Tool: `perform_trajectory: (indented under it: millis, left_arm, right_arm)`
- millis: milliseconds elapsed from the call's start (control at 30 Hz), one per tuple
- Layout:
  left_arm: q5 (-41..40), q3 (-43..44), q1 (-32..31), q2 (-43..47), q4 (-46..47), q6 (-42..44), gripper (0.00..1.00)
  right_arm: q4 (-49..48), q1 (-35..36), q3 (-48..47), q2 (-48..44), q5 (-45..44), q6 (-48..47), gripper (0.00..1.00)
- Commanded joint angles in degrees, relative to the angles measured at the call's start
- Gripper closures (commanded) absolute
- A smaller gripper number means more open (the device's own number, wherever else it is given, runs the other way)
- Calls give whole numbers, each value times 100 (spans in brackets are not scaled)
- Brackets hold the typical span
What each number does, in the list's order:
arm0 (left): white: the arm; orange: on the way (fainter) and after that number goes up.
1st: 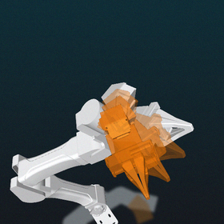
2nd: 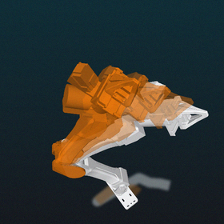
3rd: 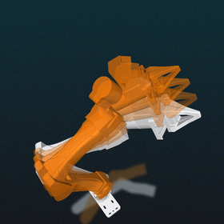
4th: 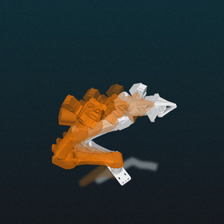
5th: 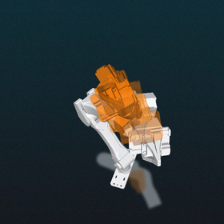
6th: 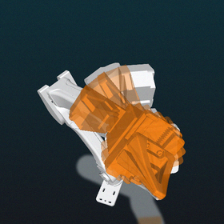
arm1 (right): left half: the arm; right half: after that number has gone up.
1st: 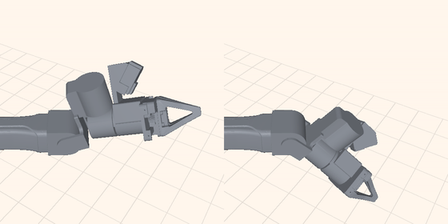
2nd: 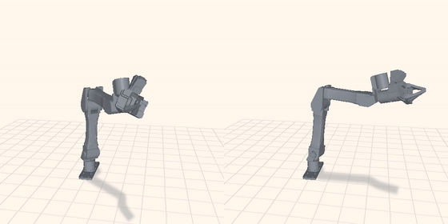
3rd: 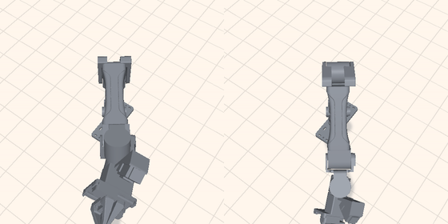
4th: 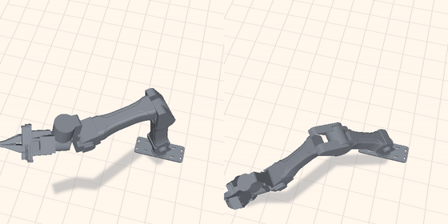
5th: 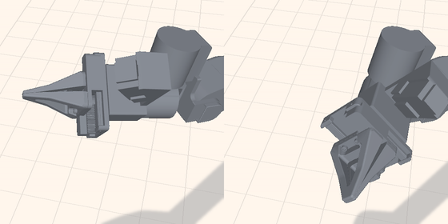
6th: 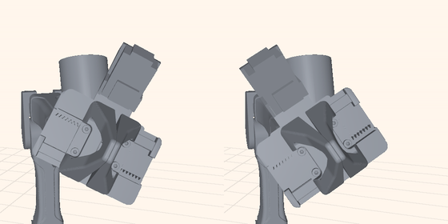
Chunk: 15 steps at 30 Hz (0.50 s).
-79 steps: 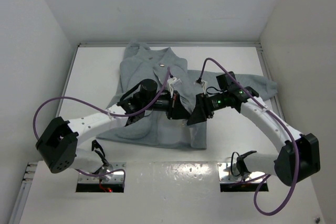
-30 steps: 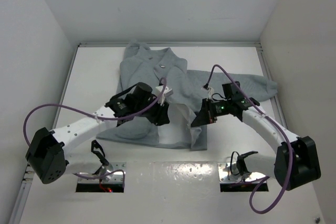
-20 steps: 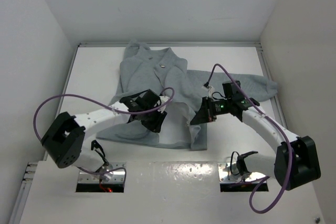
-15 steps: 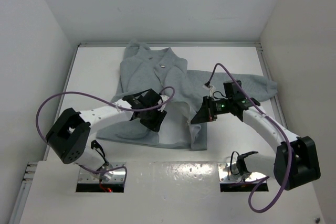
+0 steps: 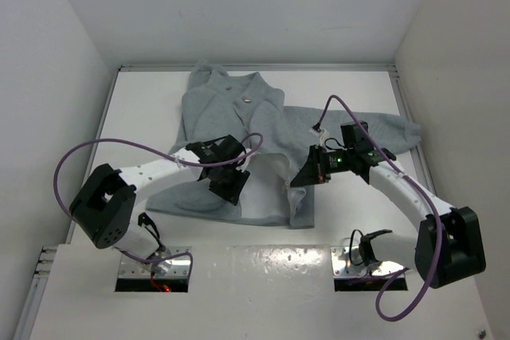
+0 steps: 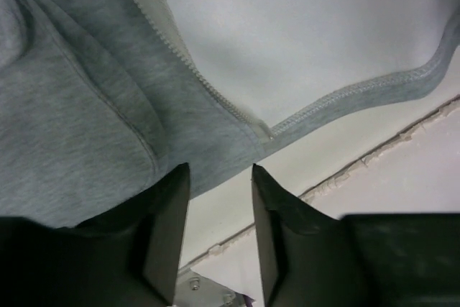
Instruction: Zip up the jacket
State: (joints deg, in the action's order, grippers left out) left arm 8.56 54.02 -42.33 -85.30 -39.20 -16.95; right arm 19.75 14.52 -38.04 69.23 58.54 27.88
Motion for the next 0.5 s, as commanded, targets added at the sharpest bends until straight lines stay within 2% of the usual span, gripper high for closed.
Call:
perform_trajectory:
  millis: [0,333,367,467]
  left_arm:
    - [287,-198,101,-31,-290,-281,53]
    - [-161,-252,154,-452,-290,-757,59]
    - [-283,-252,154,-514,-290,-809,57]
    - [-407,-199,154,-786,-290,-810,42]
  right_arm:
    - [-94,-55,-195,29,-1,-2,100]
    - [-85,-213,-204,99,17,51,100]
    - [-120,-213,-212,117,17,112,100]
    - [-234,-213,-221,222,43,183,100]
